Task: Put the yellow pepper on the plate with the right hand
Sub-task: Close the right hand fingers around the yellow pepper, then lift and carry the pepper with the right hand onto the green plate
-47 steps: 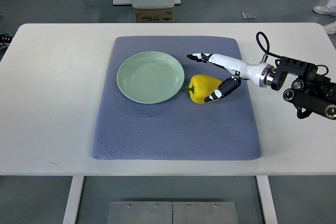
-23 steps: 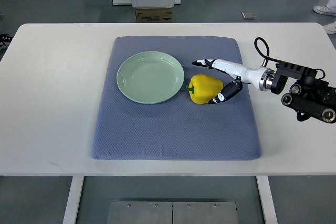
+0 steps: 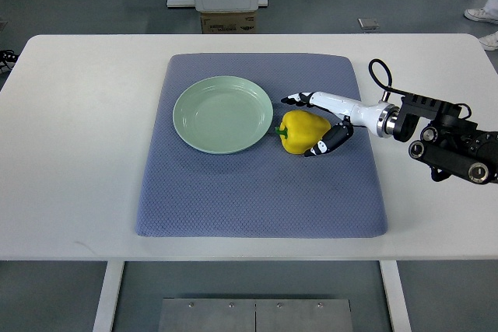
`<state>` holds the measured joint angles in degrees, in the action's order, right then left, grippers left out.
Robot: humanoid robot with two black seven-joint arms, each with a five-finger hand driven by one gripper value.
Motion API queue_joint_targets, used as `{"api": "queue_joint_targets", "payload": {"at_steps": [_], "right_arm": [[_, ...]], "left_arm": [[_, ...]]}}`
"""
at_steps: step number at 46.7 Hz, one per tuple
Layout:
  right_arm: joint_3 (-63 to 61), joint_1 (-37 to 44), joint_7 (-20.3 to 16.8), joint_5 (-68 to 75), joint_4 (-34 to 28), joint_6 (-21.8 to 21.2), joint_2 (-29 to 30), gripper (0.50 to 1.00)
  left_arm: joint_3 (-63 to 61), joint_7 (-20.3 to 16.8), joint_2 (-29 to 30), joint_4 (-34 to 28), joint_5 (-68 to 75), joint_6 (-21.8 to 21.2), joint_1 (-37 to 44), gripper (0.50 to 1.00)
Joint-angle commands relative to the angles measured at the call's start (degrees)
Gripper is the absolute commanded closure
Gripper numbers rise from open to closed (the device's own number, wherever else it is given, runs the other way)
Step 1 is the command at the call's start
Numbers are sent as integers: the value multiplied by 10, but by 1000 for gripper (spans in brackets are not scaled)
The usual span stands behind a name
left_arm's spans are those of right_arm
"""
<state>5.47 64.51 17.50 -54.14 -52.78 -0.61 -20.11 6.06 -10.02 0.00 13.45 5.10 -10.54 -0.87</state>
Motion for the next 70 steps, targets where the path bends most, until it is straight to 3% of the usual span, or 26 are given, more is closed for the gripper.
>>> {"api": "queue_joint_targets", "payload": {"at_steps": [1, 8, 19, 20, 42, 70], "right_arm": [[9, 0, 0, 0, 0, 0, 1, 607], [12, 0, 0, 0, 6, 0, 2, 711], [10, 1, 0, 0, 11, -1, 1, 992], [9, 1, 0, 0, 12, 0, 1, 1000], [-26, 35, -17, 7, 26, 1, 24, 1000], [-61, 56, -69, 8, 115, 0, 193, 1000]], "left_arm": [[0, 0, 0, -1, 0, 0, 0, 500], [0, 0, 0, 0, 0, 0, 0, 500], [0, 0, 0, 0, 0, 1, 0, 500], [0, 0, 0, 0, 0, 0, 0, 500], [0, 0, 0, 0, 0, 0, 0, 500], [0, 0, 0, 0, 0, 0, 0, 500]]}}
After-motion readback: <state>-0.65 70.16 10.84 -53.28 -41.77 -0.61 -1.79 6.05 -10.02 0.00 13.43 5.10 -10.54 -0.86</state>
